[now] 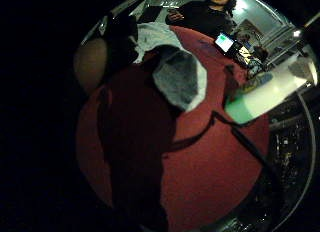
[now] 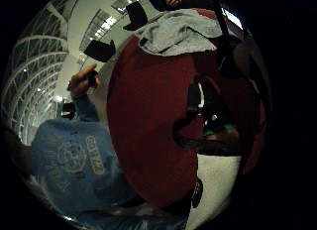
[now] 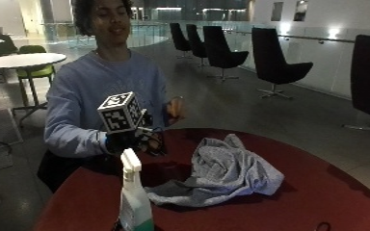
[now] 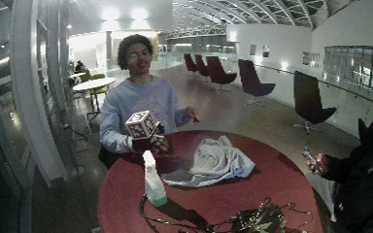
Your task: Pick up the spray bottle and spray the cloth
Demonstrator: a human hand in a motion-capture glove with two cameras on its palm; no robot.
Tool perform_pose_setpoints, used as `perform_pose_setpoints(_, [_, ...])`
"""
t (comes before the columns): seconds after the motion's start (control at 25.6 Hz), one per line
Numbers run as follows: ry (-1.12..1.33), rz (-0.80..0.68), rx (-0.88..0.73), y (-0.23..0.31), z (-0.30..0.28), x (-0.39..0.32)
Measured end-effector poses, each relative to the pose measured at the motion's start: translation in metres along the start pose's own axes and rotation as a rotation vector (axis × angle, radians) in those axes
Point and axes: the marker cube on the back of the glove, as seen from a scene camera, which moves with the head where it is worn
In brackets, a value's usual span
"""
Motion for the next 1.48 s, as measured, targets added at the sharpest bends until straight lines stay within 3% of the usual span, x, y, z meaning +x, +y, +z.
perform_pose_setpoints(0.66, [0.057, -0.013, -0.085, -0.022, -0.004, -0.014])
perform_pose_setpoints(1.05, [-0.034, 0.077, -0.045, -0.015, -0.007, -0.009])
perform_pose_setpoints(1.25, [-0.314, 0.162, 0.084, 0.004, -0.023, 0.007])
perform_pose_setpoints(1.48, [-0.717, 0.342, 0.44, 0.029, -0.064, 0.055])
